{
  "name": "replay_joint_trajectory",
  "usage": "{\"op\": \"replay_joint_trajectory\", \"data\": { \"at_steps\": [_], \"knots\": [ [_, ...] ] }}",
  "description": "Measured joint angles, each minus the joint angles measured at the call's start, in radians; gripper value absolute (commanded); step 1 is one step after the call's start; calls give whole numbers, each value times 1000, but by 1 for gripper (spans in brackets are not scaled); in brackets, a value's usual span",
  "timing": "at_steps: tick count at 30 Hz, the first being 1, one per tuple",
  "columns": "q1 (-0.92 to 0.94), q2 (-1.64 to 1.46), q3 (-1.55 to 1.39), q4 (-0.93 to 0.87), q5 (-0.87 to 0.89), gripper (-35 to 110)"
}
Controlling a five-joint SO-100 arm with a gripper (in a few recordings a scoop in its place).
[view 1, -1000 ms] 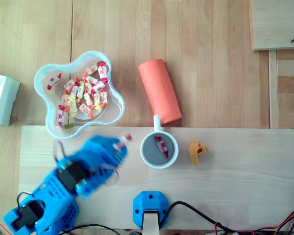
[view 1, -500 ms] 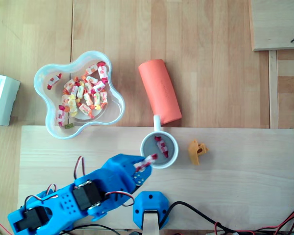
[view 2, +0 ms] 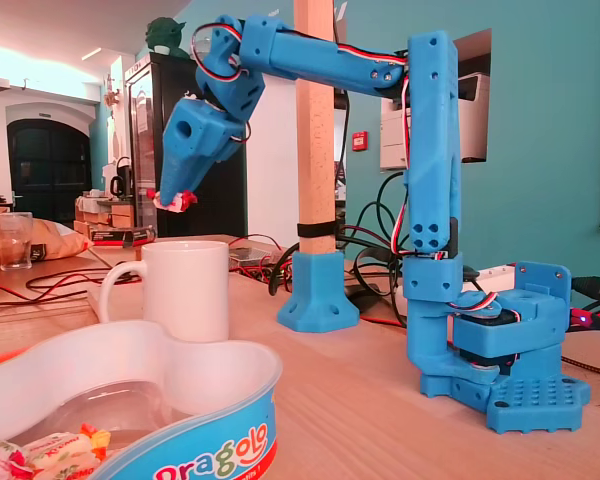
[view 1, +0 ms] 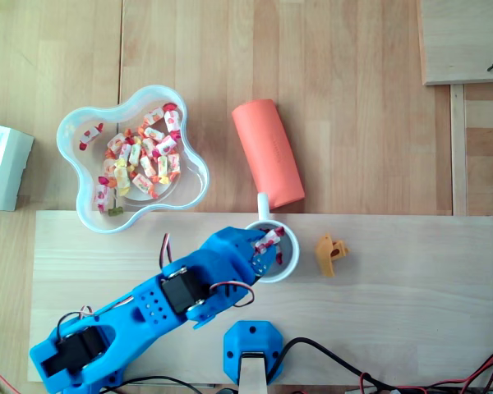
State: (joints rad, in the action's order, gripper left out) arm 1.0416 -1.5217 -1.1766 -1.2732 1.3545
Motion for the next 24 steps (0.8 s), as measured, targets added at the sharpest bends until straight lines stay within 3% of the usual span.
{"op": "replay_joint_trajectory", "data": {
  "at_steps": [24],
  "knots": [
    [2,23,-20,0,-3,-2]
  ]
}}
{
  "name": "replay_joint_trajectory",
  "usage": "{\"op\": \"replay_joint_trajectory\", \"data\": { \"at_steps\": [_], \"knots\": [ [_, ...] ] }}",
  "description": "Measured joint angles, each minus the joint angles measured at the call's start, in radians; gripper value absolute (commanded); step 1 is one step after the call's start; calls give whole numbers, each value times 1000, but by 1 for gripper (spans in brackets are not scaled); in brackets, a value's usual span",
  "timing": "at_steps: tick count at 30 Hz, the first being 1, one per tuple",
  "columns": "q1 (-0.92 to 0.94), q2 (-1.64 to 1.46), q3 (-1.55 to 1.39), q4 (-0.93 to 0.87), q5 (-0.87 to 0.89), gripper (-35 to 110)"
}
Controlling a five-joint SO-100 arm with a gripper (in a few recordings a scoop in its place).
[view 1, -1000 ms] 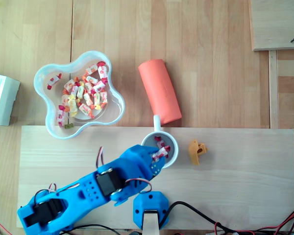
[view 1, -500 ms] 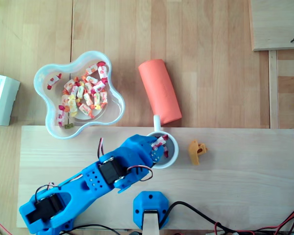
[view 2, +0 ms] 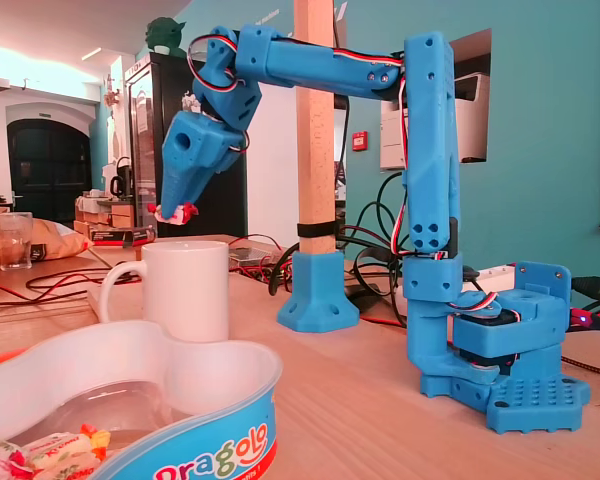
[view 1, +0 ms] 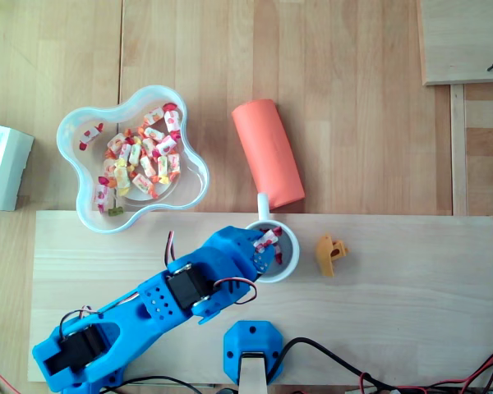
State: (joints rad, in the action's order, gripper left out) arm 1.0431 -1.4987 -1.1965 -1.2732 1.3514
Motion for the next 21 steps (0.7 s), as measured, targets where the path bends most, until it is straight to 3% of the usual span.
{"op": "replay_joint_trajectory", "data": {
  "at_steps": [21],
  "knots": [
    [46,0,-54,8,-58,0]
  ]
}}
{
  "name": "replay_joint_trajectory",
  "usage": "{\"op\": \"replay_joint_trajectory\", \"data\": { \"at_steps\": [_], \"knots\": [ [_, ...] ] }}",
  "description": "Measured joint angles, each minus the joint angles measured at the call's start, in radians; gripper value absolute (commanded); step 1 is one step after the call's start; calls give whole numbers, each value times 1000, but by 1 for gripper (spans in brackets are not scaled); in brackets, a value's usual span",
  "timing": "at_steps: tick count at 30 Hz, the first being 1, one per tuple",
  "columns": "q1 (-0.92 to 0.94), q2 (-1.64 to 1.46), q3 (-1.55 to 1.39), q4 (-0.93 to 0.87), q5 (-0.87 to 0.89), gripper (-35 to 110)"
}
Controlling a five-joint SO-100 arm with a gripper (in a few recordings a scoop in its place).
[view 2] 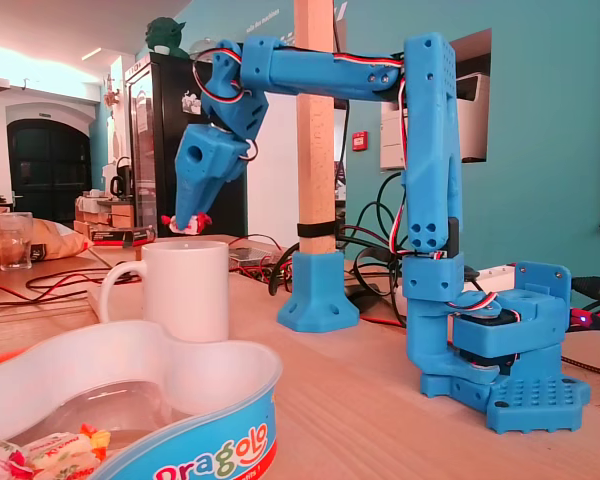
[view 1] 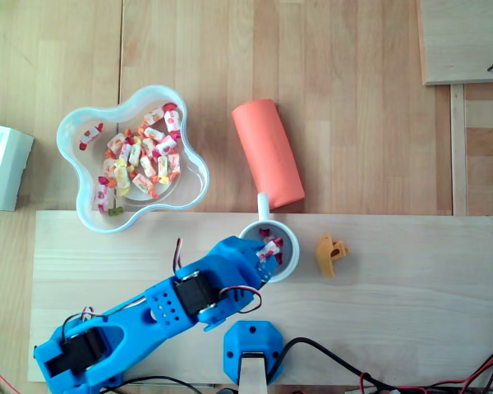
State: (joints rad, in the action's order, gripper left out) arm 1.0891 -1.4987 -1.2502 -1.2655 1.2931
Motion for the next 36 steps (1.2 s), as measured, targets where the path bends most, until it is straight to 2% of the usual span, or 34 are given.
{"op": "replay_joint_trajectory", "data": {
  "at_steps": [21,36],
  "knots": [
    [0,0,0,0,0,15],
    [0,0,0,0,0,15]
  ]
}}
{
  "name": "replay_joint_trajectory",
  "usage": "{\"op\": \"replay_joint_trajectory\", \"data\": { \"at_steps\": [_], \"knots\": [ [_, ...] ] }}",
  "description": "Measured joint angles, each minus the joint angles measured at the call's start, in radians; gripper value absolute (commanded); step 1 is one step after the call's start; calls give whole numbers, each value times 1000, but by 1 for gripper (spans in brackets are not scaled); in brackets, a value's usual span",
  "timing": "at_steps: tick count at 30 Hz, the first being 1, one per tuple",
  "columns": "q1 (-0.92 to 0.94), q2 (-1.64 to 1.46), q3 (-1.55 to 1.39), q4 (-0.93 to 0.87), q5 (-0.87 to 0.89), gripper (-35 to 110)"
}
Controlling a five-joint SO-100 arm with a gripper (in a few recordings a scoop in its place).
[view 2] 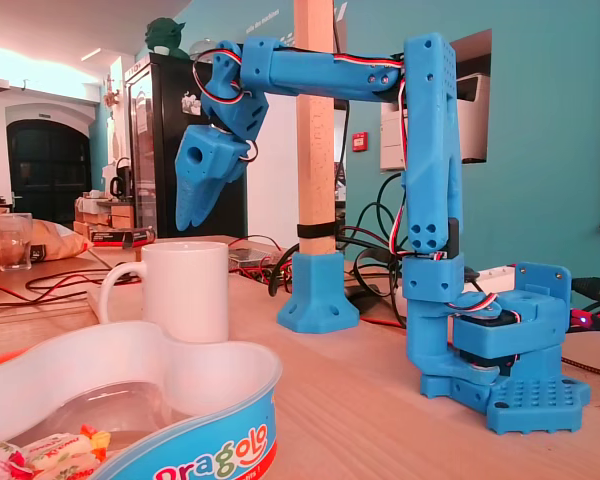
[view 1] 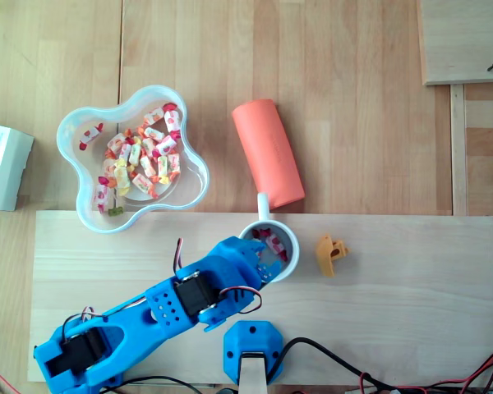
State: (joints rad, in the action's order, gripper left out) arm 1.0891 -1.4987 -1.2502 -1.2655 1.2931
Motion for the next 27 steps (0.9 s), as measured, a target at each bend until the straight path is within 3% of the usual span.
{"op": "replay_joint_trajectory", "data": {
  "at_steps": [9,27],
  "knots": [
    [-129,0,0,0,8,15],
    [-729,28,28,0,29,15]
  ]
}}
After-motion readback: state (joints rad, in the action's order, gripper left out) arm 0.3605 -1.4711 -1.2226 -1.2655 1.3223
